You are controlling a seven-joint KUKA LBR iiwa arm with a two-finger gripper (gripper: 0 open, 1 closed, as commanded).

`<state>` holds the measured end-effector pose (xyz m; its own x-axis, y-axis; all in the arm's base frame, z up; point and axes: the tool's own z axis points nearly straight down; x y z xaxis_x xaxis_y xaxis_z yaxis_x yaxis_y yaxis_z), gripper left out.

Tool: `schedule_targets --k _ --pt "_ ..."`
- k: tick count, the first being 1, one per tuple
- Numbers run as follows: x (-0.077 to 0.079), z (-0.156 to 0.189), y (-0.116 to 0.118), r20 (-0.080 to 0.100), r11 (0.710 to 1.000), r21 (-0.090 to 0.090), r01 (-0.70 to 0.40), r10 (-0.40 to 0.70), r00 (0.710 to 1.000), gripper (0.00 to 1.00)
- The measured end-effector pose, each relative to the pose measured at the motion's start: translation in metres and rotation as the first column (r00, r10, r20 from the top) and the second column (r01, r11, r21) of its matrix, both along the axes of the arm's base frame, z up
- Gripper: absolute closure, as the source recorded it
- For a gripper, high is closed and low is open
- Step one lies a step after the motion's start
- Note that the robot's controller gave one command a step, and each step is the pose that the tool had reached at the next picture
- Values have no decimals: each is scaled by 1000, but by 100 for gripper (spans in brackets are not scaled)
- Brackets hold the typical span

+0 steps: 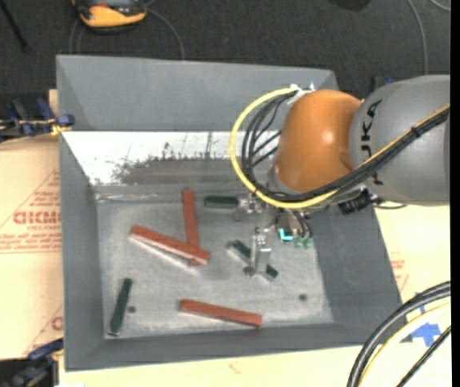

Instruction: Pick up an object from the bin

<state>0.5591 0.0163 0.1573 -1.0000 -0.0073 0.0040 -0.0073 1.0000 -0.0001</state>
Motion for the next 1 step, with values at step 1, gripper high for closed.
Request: schedule_targets --k 1 --pt "2 4 0 8 1000 0 0 0 1000 0"
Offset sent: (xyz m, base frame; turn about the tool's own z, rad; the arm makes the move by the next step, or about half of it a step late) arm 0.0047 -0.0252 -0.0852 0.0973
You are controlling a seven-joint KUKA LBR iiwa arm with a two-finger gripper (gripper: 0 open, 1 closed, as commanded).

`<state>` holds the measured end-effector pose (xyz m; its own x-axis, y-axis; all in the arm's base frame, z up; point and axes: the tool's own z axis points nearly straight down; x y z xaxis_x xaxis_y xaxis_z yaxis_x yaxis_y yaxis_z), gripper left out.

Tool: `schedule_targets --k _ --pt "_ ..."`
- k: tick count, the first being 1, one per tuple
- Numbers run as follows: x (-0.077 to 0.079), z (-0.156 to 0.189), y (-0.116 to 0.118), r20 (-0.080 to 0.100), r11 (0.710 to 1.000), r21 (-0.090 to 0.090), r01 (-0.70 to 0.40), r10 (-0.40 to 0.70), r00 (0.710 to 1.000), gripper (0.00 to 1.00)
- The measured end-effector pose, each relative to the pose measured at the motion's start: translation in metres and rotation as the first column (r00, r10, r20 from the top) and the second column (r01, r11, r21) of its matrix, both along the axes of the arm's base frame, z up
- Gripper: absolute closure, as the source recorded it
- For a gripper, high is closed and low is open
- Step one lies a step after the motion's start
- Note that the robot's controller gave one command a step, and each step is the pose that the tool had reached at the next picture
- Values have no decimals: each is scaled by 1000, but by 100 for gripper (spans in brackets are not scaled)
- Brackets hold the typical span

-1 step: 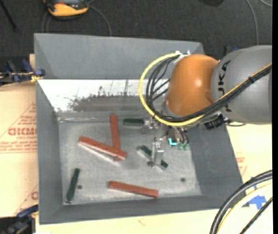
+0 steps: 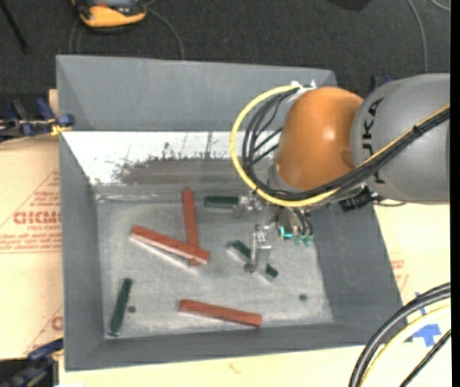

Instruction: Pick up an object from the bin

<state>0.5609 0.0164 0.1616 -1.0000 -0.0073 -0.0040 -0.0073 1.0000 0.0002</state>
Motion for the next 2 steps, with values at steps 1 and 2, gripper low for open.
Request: schedule_targets --k 1,2 --pt "4 -89 -26 -1 996 0 95 -95 996 100" --pt "4 -89 -26 -1 996 0 95 -95 996 100"
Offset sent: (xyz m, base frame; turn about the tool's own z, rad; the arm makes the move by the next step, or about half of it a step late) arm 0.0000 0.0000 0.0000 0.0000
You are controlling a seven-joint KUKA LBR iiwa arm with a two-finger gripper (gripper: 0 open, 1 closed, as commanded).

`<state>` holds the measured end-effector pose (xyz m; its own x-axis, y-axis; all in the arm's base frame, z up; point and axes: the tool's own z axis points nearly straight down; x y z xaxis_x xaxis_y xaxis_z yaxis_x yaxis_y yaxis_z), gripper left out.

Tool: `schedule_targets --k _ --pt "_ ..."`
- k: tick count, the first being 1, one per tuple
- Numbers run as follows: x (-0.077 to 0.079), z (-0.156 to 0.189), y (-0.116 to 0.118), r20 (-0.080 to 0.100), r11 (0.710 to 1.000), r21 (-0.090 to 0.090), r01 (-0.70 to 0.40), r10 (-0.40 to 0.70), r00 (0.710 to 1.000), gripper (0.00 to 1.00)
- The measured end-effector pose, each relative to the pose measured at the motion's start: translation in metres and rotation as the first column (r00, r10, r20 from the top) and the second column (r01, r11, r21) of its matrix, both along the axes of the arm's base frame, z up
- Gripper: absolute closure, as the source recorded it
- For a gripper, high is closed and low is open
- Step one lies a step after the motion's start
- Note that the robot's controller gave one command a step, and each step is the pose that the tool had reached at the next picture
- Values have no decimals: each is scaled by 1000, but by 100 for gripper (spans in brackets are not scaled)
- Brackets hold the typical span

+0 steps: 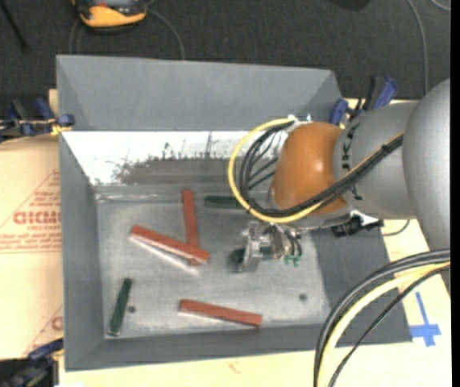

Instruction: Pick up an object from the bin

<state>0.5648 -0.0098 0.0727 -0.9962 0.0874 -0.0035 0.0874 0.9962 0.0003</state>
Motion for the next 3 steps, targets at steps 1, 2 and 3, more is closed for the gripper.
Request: schedule_targets --k 1,2,3 --pt "0 31 7 -5 994 -1 -106 106 994 100" --pt "41 33 3 2 922 -3 -388 388 922 100" --pt "66 55 -20 0 886 -1 -463 463 886 100"
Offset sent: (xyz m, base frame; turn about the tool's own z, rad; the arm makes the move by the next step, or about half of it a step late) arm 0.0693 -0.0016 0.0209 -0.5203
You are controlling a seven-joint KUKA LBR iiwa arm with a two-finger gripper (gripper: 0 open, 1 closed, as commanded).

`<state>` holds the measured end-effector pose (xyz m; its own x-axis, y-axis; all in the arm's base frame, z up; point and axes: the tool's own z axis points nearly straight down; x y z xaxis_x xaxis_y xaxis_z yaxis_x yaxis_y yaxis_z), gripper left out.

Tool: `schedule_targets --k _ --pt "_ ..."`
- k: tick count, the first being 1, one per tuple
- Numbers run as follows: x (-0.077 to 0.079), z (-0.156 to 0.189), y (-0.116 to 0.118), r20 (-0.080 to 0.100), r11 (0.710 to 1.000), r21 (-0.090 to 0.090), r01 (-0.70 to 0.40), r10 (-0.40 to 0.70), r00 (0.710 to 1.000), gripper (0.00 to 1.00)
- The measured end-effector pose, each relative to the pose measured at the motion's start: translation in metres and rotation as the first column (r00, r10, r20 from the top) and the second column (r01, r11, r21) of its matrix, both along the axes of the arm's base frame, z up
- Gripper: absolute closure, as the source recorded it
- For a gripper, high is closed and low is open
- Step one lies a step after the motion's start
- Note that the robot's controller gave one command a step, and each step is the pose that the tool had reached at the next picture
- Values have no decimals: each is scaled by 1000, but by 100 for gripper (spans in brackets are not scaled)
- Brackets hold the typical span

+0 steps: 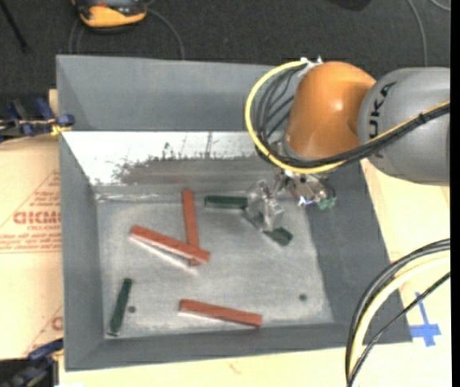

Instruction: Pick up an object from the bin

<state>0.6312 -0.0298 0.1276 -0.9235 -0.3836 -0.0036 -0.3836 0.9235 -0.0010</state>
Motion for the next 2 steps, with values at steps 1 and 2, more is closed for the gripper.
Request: schedule_targets --k 1,2 --pt "-33 -5 -4 3 998 1 67 -67 998 100" --pt "-33 30 -10 -10 998 0 63 -63 998 100"
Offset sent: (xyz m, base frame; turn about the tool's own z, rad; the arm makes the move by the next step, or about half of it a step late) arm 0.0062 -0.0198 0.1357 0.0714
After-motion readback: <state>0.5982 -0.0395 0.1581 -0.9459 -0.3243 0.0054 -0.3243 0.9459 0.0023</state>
